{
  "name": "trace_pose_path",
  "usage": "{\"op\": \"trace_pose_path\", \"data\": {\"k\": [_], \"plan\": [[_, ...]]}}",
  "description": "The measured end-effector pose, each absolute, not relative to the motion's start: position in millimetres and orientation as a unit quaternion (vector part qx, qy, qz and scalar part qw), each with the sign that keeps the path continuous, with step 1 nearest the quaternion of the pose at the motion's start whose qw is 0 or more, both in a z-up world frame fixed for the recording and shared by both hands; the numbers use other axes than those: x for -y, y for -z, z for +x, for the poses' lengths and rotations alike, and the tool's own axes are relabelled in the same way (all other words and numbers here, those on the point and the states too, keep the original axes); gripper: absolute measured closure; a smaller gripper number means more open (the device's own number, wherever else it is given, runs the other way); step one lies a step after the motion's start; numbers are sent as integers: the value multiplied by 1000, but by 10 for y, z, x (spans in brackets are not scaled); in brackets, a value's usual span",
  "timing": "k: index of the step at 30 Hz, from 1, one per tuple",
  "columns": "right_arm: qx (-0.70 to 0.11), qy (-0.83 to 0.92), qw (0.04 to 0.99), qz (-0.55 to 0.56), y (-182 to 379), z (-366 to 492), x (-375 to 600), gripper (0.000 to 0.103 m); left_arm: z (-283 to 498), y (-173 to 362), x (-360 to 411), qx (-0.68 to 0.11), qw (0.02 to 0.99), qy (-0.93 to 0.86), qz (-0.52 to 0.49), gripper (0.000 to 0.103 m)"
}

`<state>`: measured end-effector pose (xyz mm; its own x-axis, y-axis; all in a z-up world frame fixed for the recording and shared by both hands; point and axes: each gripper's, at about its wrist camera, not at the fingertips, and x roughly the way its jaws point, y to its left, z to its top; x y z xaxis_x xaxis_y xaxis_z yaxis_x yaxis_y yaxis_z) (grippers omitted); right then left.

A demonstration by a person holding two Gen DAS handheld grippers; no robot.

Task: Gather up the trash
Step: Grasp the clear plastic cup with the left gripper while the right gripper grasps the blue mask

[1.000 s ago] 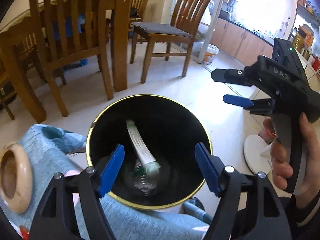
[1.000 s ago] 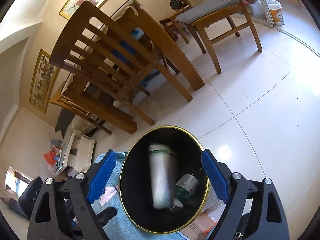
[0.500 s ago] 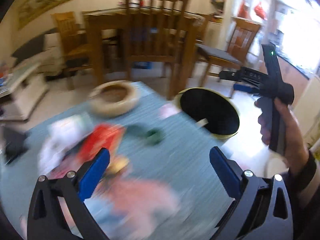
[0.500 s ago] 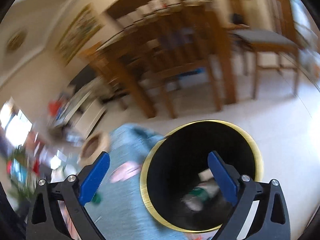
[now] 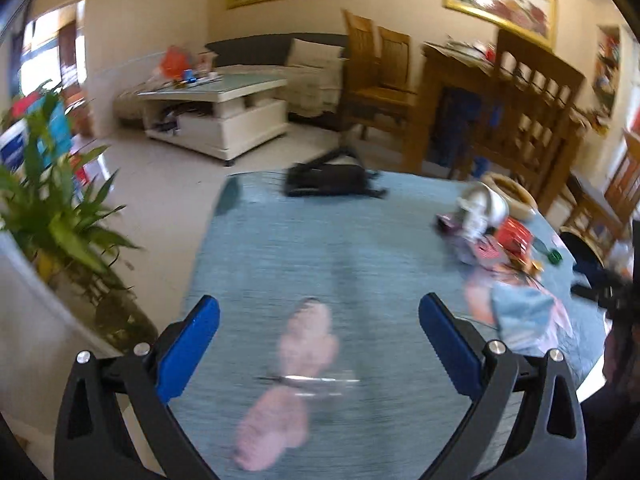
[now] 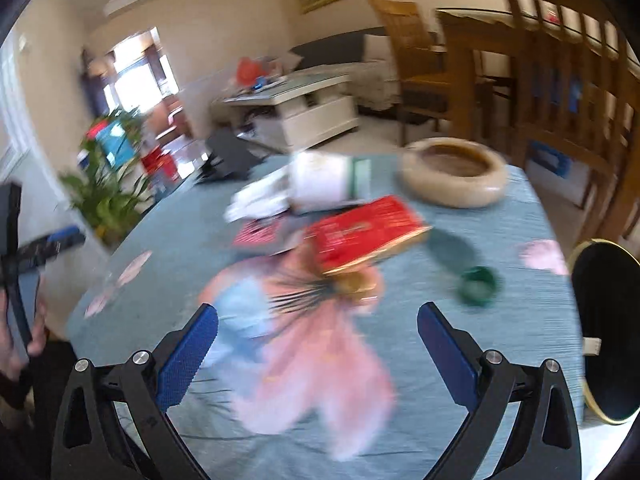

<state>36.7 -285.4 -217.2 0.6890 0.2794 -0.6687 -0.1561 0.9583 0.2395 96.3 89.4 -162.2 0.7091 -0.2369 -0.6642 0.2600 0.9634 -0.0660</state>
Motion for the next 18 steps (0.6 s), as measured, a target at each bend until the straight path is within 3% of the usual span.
{"op": "trace_pose_path", "data": {"k": [2,5,10,13,18], "plan": [[-388,-126,909,84,2229,458,2718,8,1016,1614,-1037,-355,926,130,6,3],[-412,-148,892,110,2339,562,2655,30,1036,1642,-1162,-351,929,122,2,3],[-427,-159,885,98,2431,583,2445,31,1009,1759,-1291,-352,929,118,-9,3],[-431,-164,883,89,2455,563,2371,38,1018,1787,-1321,-354,928,117,-12,3],[-438,-156,883,72,2487,526,2300,75,1029,1801,-1320,-355,928,112,-7,3]]}}
